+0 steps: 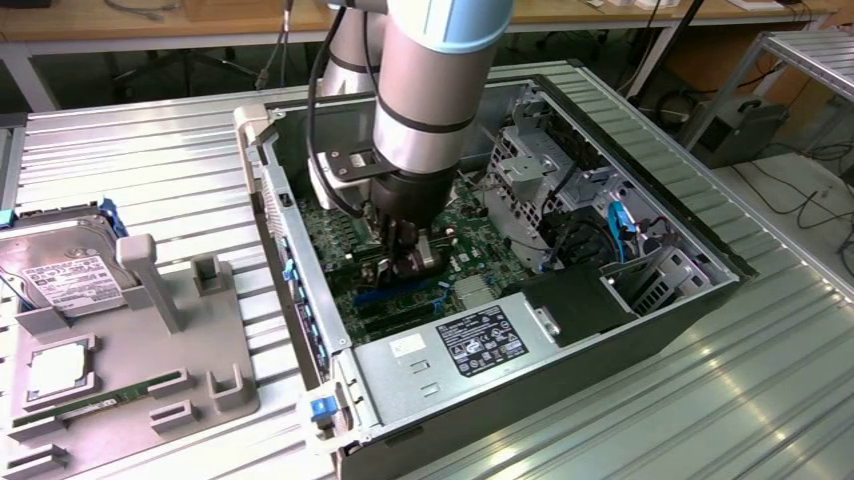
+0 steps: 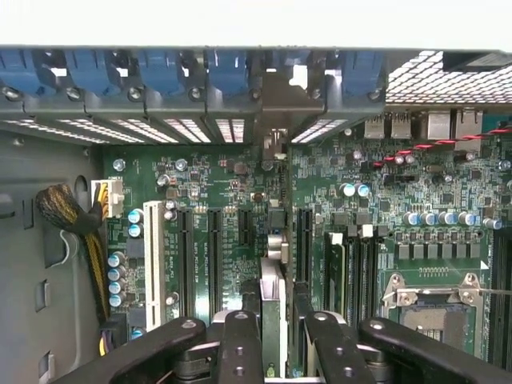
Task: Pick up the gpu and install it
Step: 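Insert the gpu into the slot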
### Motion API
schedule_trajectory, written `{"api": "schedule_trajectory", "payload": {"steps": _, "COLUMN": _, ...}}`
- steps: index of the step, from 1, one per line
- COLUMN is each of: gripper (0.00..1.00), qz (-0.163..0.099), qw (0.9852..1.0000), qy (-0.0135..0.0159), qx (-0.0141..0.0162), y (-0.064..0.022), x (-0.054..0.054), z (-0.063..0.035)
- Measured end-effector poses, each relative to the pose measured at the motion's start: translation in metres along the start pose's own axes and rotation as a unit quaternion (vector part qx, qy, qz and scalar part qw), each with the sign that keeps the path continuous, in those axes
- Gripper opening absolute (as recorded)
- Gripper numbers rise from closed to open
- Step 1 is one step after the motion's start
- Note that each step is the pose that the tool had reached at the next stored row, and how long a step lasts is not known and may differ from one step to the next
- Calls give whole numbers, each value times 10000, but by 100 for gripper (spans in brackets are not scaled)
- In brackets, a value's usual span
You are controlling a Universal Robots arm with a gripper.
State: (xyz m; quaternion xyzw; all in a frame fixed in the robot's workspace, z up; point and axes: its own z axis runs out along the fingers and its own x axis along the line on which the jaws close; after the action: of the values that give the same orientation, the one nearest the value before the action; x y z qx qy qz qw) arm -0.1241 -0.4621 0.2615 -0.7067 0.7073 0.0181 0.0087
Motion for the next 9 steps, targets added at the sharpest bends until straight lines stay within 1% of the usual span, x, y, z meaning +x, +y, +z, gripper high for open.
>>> {"api": "schedule_trajectory", "payload": {"steps": 9, "gripper": 26, "qz": 0, "qw": 10000, "qy": 0, "qx": 0, "y": 32, "x": 2, "z": 44}}
